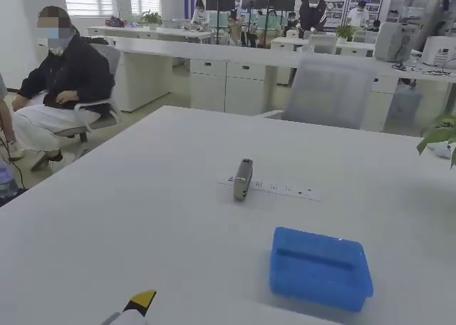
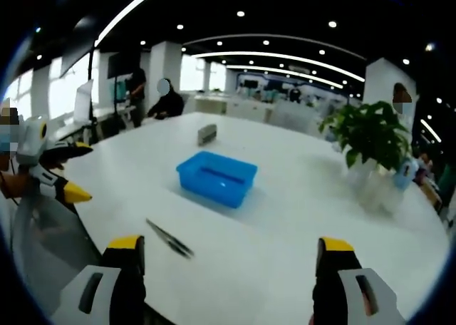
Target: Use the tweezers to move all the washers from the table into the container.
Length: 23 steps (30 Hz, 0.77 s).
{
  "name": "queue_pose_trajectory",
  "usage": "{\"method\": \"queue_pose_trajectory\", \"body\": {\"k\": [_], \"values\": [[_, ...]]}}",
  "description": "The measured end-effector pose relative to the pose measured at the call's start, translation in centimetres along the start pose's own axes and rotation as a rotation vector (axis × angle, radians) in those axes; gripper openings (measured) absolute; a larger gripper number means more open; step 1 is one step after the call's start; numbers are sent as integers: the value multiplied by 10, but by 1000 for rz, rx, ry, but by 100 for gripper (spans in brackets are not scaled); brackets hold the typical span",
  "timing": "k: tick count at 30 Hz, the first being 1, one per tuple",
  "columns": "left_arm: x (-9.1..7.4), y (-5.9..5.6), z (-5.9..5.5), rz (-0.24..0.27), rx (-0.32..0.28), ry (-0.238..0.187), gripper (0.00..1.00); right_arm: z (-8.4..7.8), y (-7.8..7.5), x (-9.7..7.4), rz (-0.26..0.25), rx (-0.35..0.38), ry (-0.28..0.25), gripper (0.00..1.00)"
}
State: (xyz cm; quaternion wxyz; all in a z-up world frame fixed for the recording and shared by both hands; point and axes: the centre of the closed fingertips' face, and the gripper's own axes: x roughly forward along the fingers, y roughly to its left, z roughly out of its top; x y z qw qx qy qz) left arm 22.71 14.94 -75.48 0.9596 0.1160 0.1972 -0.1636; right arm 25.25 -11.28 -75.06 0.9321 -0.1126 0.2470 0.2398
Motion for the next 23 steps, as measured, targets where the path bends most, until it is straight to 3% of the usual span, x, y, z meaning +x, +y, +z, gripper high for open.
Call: {"method": "queue_pose_trajectory", "body": {"k": [23], "values": [[2,4,-6,33,36,36,95,-8,-10,5,-23,7,18,98]]}}
